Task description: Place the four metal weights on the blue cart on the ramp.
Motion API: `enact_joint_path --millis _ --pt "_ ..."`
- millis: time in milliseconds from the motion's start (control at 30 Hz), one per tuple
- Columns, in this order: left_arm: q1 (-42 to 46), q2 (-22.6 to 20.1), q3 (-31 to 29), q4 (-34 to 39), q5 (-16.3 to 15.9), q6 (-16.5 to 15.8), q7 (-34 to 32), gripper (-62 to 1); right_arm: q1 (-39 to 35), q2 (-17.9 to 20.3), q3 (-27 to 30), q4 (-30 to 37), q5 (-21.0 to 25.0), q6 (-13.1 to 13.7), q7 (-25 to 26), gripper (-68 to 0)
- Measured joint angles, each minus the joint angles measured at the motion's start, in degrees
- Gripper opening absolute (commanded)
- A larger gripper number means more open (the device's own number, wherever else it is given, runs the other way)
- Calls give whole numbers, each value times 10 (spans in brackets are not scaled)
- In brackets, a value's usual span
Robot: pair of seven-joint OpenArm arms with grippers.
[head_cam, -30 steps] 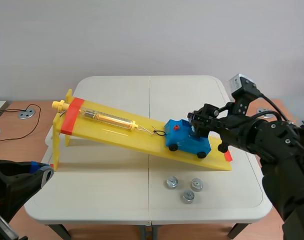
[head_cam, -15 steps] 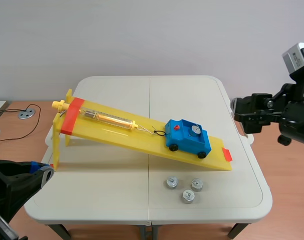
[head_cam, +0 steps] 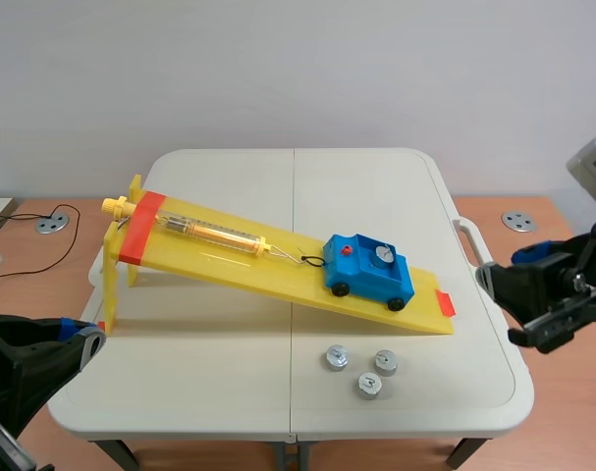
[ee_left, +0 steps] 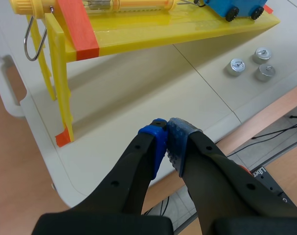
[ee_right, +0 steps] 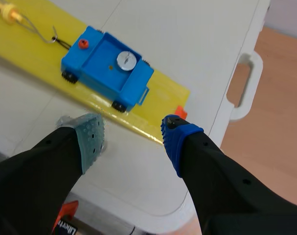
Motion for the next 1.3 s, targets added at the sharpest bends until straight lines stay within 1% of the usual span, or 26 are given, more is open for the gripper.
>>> enact_joint_path --millis 133,233,333,433,567,700,833,933,1000,1167,1300 --pt "0 0 0 0 0 0 0 -582 -27 10 0 1 -2 9 -5 -392" --pt "0 0 0 0 0 0 0 -582 -31 16 -16 0 -20 11 -5 -384" --pt "0 0 0 0 0 0 0 -582 -27 17 -47 -1 -42 12 -3 -384" --pt "0 0 0 0 0 0 0 -582 -16 17 -92 -13 -72 12 3 -384" --pt "0 0 0 0 0 0 0 -582 10 17 -149 -50 -109 11 19 -384" --pt "0 0 0 0 0 0 0 -582 38 13 -181 -94 -133 11 29 -384" --pt "0 0 0 0 0 0 0 -582 67 -1 -205 -135 -156 10 39 -384" --pt "0 0 0 0 0 0 0 -582 85 -13 -225 -165 -176 5 47 -384" --pt "0 0 0 0 0 0 0 -582 95 -20 -240 -183 -186 -3 50 -384" --pt "0 0 0 0 0 0 0 -582 108 -33 -263 -219 -212 -17 66 -384" --pt "0 0 0 0 0 0 0 -582 110 -40 -269 -239 -226 -20 80 -385"
